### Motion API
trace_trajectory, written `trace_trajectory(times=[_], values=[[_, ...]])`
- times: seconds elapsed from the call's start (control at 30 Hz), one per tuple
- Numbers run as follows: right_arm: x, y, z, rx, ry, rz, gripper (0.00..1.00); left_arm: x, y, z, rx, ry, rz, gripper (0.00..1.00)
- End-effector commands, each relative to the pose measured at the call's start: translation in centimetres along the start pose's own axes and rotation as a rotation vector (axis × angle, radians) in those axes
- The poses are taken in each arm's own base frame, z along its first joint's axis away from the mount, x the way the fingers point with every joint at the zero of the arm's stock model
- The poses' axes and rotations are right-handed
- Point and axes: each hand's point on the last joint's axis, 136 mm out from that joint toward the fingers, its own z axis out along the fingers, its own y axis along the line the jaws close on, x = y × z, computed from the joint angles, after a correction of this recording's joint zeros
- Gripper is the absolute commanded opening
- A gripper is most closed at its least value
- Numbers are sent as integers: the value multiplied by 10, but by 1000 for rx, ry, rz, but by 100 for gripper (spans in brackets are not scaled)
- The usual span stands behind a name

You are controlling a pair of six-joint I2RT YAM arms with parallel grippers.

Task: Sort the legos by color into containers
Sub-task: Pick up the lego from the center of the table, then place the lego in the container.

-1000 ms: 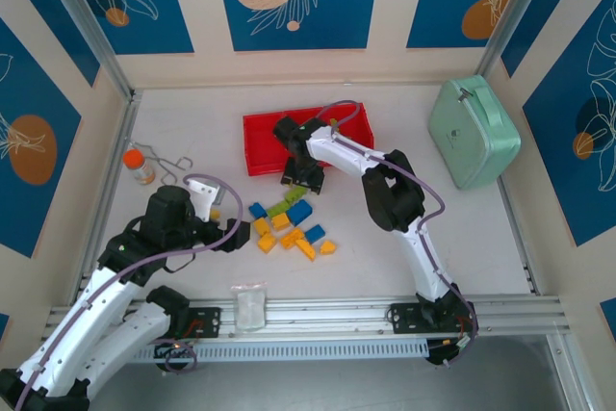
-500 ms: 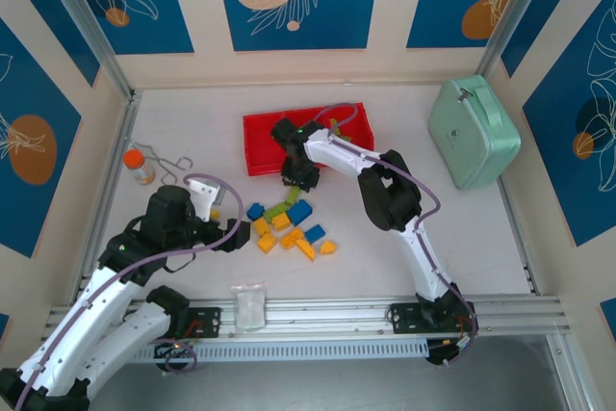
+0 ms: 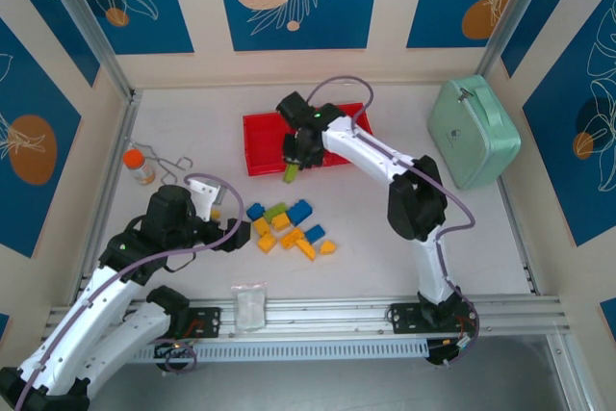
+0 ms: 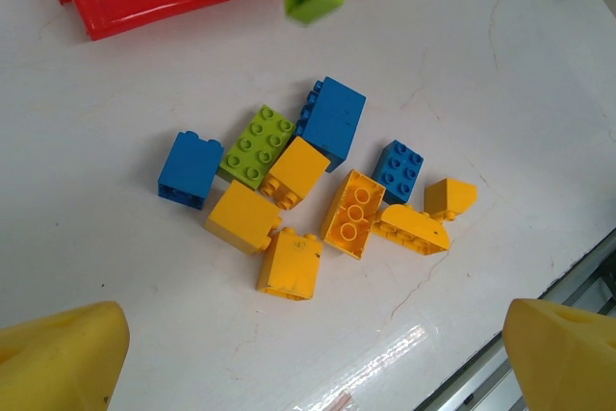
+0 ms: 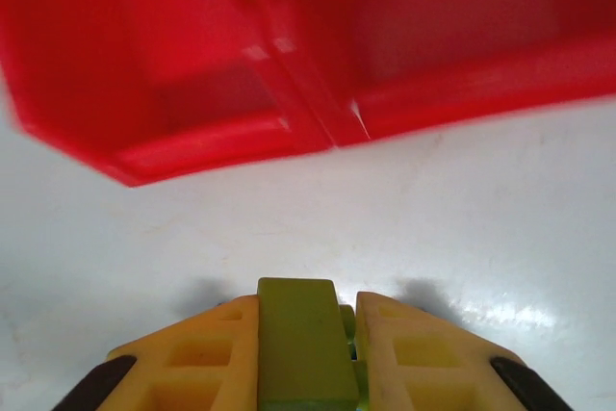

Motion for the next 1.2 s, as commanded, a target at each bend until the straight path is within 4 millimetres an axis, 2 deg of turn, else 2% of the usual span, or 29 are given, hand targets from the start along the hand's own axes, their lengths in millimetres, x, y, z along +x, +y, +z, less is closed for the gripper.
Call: trace_trajectory(times=[0.0, 0.1, 0.17, 0.33, 0.47, 0.67, 0.8, 0.97, 1.03, 1.17], values=[[-45, -6, -50, -40, -135, -202, 19, 6, 1, 1, -7, 20, 15, 99], [-78, -25, -70, -42, -182, -365, 19, 6, 2, 1, -11, 18, 15, 99], [-95, -42, -74, -29, -187, -423, 20, 5, 3, 0, -19, 17, 14, 99], [-136, -85, -69, 10, -200, -468, 21, 5, 4, 1, -23, 16, 14, 99], [-160, -111, -52, 89, -206, -468, 21, 6, 6, 1, -36, 21, 11, 99], [-169, -125, -11, 212, -158, -558, 22, 5, 9, 1, -50, 18, 9, 99], [-177, -146, 16, 383, -152, -594, 23, 5, 9, 1, -54, 19, 9, 99], [-171, -151, 43, 404, -118, -597, 24, 5, 11, 1, -65, 16, 5, 99], [-169, -153, 49, 399, -108, -577, 31, 5, 11, 1, -65, 16, 6, 99], [-167, -153, 44, 406, -113, -531, 65, 5, 11, 0, -62, 12, 9, 99]])
